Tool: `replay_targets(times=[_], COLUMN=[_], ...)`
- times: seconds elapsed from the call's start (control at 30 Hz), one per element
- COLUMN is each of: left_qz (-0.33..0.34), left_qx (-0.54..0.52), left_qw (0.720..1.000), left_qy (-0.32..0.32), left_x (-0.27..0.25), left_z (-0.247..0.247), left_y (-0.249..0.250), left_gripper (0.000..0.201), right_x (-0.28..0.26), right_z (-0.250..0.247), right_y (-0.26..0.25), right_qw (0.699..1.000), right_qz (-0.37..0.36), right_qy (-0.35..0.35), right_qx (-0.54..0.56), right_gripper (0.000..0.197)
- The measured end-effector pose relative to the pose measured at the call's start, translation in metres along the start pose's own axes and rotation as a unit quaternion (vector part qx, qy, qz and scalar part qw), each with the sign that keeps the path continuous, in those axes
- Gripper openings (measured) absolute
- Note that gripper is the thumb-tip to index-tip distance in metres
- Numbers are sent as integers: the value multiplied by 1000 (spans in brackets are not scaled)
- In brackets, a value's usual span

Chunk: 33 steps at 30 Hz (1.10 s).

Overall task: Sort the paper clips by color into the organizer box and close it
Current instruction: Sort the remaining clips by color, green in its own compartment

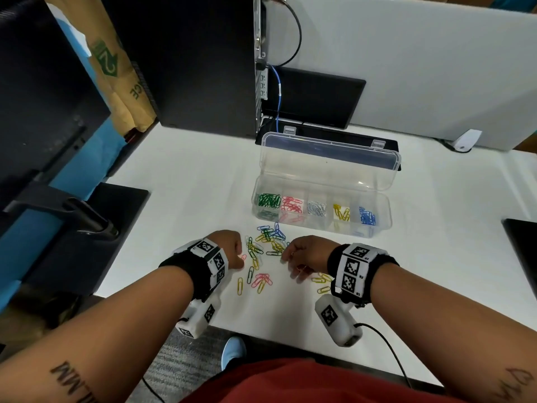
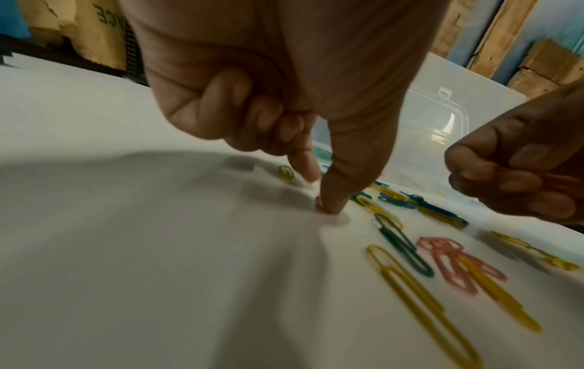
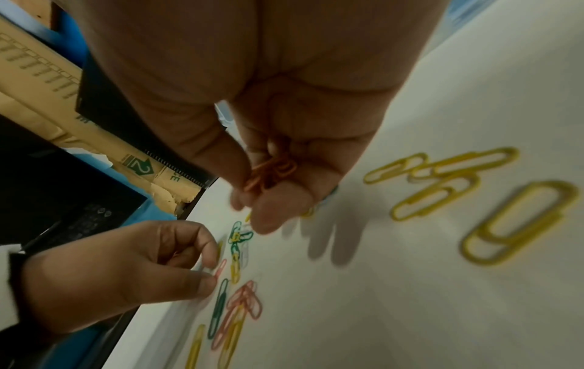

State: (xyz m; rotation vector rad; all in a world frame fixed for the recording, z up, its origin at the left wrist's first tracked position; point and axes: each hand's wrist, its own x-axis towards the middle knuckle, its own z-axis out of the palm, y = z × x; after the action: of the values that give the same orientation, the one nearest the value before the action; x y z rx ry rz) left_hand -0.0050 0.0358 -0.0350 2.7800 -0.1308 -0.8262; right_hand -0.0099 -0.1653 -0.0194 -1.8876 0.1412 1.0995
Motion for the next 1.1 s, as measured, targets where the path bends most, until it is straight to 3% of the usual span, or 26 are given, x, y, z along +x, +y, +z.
replay_targets(times=[0.1, 0.17, 0.3, 0.57, 0.87, 1.1], left_qz=[-1, 1, 4, -5, -27, -61], left_qx=[23, 20, 3, -67, -227, -393], left_qw=[1000, 1000, 1000, 998, 973, 917], left_qy=[-5, -14, -31, -2, 30, -32], left_x=[0, -1, -3, -9, -15, -17], left_z=[-1, 0, 2, -4, -23, -20], left_y=[0, 0, -2, -12, -13, -7], left_gripper=[29, 29, 28, 27, 28, 22], right_x=[4, 2, 2, 11, 24, 29], right_z=[5, 9, 20, 30, 41, 30], right_y=[-4, -9, -16, -17, -20, -14], right_qw=[1000, 995, 920, 846, 832, 854], right_qz=[3, -31, -113, -150, -161, -141], right_qy=[-20, -24, -12, -26, -16, -7], right_qx=[3, -88, -375, -510, -531, -501], right_gripper=[28, 18, 9, 35, 16, 18])
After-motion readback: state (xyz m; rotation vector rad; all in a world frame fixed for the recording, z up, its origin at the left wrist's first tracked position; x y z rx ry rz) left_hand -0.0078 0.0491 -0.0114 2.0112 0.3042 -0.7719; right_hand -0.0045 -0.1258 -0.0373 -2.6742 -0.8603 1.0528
